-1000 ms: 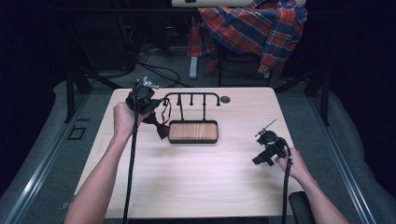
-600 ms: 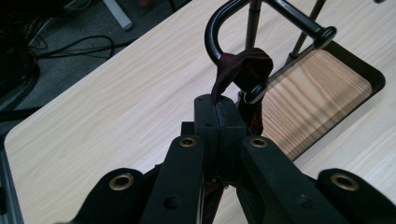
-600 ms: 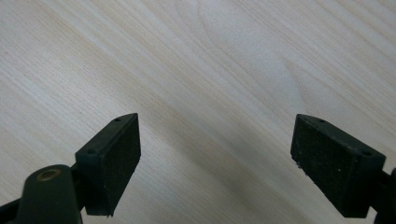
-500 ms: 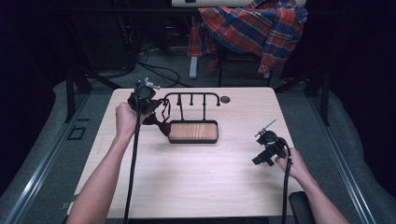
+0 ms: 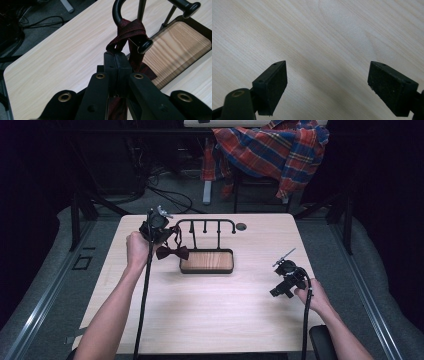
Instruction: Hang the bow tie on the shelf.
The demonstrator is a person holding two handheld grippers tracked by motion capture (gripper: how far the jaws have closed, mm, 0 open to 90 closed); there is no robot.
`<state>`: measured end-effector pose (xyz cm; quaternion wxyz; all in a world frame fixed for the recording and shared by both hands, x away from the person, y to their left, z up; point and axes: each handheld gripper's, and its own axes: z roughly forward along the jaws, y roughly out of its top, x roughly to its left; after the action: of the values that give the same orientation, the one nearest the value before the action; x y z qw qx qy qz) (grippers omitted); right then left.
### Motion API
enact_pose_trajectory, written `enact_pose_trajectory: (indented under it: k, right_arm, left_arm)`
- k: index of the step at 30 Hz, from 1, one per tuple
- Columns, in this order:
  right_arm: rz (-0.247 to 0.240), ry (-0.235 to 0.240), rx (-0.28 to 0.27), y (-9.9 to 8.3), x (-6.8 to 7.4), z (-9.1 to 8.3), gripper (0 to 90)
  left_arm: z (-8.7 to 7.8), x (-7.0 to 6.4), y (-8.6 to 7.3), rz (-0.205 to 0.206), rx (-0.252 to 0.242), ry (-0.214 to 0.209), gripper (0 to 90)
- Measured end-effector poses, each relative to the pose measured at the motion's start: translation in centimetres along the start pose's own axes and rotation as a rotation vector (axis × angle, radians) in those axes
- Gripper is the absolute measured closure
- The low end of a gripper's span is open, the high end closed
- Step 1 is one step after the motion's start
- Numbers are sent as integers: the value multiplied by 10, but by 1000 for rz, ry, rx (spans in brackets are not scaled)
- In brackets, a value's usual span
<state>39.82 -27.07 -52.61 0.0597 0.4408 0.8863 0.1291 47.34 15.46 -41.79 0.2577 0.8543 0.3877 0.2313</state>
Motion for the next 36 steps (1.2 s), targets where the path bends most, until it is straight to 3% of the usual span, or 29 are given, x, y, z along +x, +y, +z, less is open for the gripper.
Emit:
enact_pose_trajectory:
  k: [13, 22, 30, 35, 36]
  right_arm:
    - [-17, -2, 19, 1, -1, -1, 159]
    - [1, 8, 2, 0, 0, 1, 158]
    - [5, 8, -4, 0, 1, 1, 158]
    - [0, 7, 2, 0, 0, 1, 158]
    - [0, 7, 2, 0, 0, 1, 158]
  left_arm:
    - [6, -2, -5, -3, 14, -3, 883]
    - [11, -3, -8, -3, 32, -7, 805]
    - [8, -2, -9, -13, 29, -13, 661]
    - [4, -1, -9, -26, 18, 5, 462]
    - [3, -1, -10, -24, 17, 6, 462]
